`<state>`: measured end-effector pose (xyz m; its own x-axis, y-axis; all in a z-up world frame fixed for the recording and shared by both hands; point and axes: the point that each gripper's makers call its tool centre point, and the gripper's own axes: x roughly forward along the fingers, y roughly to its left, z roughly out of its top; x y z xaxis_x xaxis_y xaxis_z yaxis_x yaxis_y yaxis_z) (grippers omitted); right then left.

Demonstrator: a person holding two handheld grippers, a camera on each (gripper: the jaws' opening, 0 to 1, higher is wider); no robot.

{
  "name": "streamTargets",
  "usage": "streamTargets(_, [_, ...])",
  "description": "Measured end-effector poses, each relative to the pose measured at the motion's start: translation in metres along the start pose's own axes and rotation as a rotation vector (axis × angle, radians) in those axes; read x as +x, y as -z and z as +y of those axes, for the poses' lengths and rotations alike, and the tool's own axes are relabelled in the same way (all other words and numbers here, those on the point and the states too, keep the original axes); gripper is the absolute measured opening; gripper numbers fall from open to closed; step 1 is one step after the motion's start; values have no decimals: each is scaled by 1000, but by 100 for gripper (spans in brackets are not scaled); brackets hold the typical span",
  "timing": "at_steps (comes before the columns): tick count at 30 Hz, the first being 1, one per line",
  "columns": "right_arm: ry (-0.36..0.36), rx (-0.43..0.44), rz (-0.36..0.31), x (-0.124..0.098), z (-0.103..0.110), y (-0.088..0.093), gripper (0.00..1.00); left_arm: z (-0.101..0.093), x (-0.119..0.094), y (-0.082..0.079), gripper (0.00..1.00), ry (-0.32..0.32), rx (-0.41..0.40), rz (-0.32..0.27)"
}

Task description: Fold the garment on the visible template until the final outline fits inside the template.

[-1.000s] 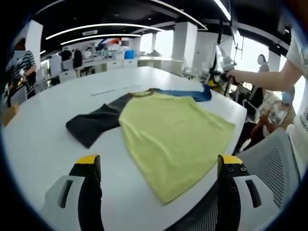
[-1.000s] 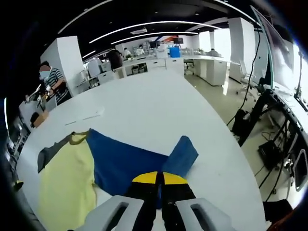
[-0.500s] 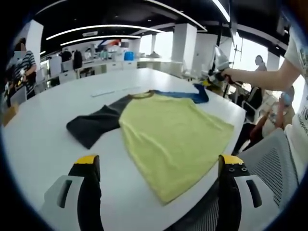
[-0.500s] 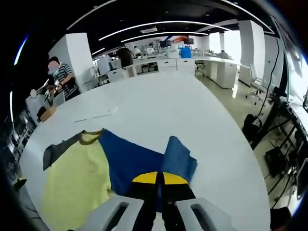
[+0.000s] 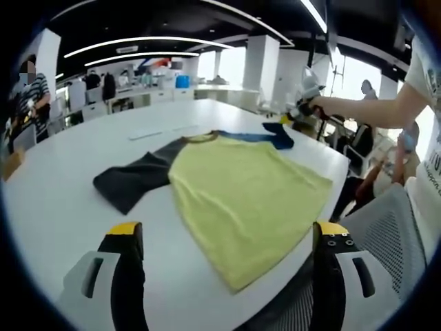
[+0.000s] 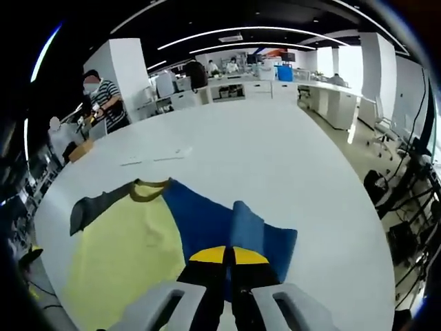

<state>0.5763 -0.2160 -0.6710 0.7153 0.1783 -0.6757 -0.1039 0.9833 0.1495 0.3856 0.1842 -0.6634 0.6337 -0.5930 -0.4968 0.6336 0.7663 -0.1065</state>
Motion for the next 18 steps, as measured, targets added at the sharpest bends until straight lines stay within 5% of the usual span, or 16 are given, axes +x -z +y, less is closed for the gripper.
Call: streamTargets(18, [-81, -53, 17, 8, 53, -12, 0, -1, 0, 3, 99, 2, -17, -5])
